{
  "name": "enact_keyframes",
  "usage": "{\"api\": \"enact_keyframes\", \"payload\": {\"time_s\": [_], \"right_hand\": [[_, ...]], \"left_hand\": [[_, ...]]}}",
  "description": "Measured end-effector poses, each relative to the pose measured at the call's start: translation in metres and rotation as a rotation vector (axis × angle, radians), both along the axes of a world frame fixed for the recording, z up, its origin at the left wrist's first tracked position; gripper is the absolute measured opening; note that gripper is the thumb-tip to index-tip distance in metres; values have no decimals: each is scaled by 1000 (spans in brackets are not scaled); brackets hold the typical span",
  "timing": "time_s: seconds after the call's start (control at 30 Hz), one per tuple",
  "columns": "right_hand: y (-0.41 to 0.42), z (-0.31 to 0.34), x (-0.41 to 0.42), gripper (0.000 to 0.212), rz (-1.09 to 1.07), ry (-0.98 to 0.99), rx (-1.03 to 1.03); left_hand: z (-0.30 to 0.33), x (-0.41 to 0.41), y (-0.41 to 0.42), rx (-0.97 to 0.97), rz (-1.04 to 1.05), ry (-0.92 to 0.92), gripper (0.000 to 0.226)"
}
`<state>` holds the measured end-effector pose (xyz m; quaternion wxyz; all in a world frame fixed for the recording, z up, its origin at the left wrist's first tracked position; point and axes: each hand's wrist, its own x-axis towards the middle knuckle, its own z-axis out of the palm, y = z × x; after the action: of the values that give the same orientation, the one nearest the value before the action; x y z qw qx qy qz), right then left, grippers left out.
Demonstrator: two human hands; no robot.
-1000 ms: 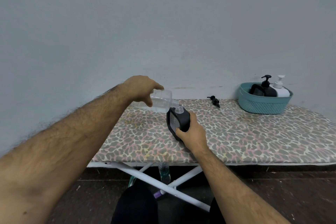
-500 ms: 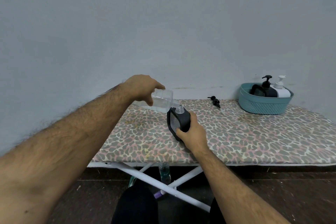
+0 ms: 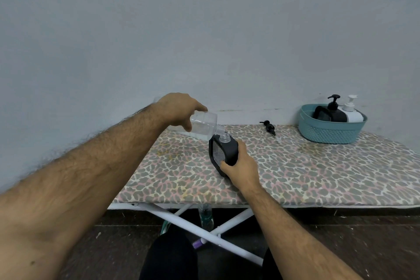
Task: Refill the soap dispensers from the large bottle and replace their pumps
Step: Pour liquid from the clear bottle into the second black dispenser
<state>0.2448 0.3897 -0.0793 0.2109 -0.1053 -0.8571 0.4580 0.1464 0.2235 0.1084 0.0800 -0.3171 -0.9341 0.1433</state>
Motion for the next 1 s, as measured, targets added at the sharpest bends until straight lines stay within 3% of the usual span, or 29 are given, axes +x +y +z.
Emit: {"api": "enact_keyframes", "payload": {"time_s": [1.0], "right_hand": [[3, -7, -6, 71, -5, 24, 15]], "left_hand": [[5, 0, 9, -53, -16, 35, 81]]}}
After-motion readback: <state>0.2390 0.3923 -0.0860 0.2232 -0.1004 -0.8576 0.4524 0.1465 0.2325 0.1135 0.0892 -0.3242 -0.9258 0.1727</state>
